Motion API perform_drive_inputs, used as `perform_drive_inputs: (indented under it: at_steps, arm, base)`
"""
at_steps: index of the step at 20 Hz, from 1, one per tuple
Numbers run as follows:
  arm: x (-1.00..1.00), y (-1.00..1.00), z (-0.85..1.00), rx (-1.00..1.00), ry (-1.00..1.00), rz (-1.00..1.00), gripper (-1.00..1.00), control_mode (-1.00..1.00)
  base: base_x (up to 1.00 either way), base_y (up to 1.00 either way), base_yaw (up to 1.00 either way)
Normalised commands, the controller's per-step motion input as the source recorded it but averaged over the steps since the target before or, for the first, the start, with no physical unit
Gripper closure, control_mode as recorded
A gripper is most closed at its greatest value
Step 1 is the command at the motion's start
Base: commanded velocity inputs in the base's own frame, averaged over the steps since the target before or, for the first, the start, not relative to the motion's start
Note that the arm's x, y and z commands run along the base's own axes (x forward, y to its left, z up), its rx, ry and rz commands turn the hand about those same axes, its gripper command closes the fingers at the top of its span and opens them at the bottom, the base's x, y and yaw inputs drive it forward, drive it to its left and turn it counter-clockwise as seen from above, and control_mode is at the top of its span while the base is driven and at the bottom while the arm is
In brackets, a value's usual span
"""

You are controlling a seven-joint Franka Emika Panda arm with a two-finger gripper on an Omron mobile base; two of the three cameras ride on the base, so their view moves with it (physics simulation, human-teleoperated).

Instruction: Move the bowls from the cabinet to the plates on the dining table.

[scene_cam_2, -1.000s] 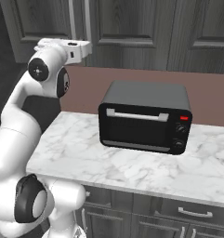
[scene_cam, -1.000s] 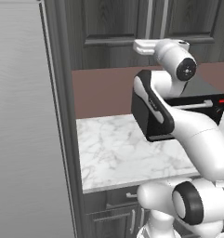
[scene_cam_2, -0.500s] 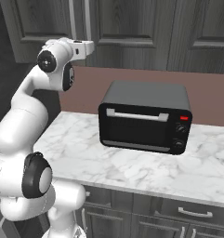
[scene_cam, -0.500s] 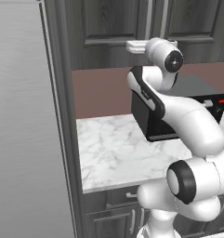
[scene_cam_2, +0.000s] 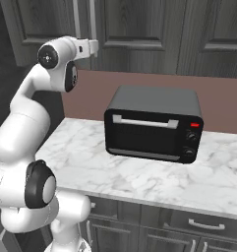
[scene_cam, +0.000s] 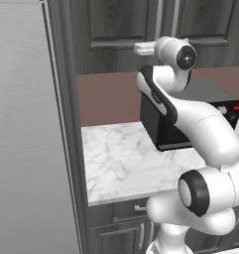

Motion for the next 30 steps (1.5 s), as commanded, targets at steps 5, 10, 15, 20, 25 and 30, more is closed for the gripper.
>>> perform_drive_inputs:
  at_steps: [5,10,15,20,25,30]
  arm:
    - [0.06,0.0,-0.01,0.0,0.01,0.0,1.0,-1.0]
    - [0.0,0.0,0.0,0.0,0.0,0.0,1.0,-1.0]
    - [0.0,0.0,0.03,0.0,0.0,-0.01,1.0,-1.0]
    - [-0.06,0.0,0.28,0.02,0.0,-0.08,1.0,-1.0]
    - [-0.25,-0.05,0.46,0.0,0.01,-0.13,1.0,-1.0]
    - [-0.24,-0.1,0.52,0.0,0.08,-0.11,1.0,-1.0]
  base:
    - [0.0,0.0,0.0]
    - [0.0,0.0,0.0]
    - [0.0,0.0,0.0]
    - [0.0,0.0,0.0]
    - [0.0,0.0,0.0]
    - [0.0,0.0,0.0]
